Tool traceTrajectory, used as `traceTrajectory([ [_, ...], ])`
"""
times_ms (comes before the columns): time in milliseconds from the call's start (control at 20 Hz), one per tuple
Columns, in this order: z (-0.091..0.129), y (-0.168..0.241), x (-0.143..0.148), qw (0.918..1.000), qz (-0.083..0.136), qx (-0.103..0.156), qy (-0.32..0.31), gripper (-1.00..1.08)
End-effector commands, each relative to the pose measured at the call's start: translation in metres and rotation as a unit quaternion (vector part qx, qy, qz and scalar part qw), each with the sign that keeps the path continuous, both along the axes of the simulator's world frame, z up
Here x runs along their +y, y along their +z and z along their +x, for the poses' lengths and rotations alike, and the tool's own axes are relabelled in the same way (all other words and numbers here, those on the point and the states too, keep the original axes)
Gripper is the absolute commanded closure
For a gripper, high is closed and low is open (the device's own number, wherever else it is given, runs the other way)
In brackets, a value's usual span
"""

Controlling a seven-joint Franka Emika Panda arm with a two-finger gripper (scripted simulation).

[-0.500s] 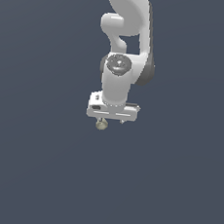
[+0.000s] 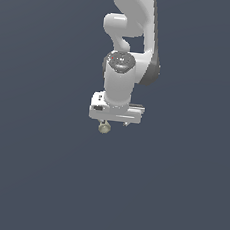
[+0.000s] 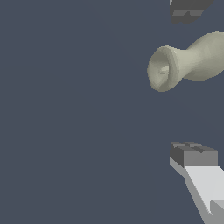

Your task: Pick up the object and move it to a goal position.

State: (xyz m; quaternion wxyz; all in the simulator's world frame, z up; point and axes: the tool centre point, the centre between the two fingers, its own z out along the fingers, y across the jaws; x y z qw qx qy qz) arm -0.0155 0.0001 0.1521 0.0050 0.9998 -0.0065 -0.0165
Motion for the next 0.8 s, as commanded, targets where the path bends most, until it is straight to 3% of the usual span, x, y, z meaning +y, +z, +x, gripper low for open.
traceTrajectory([
  [0,0.000,0.001,0.000,1.0000,0.001,0.000,-0.002,-0.92],
  [750,-0.021,-0.014,-0.019,0.9989,0.004,-0.005,0.045,-0.92],
])
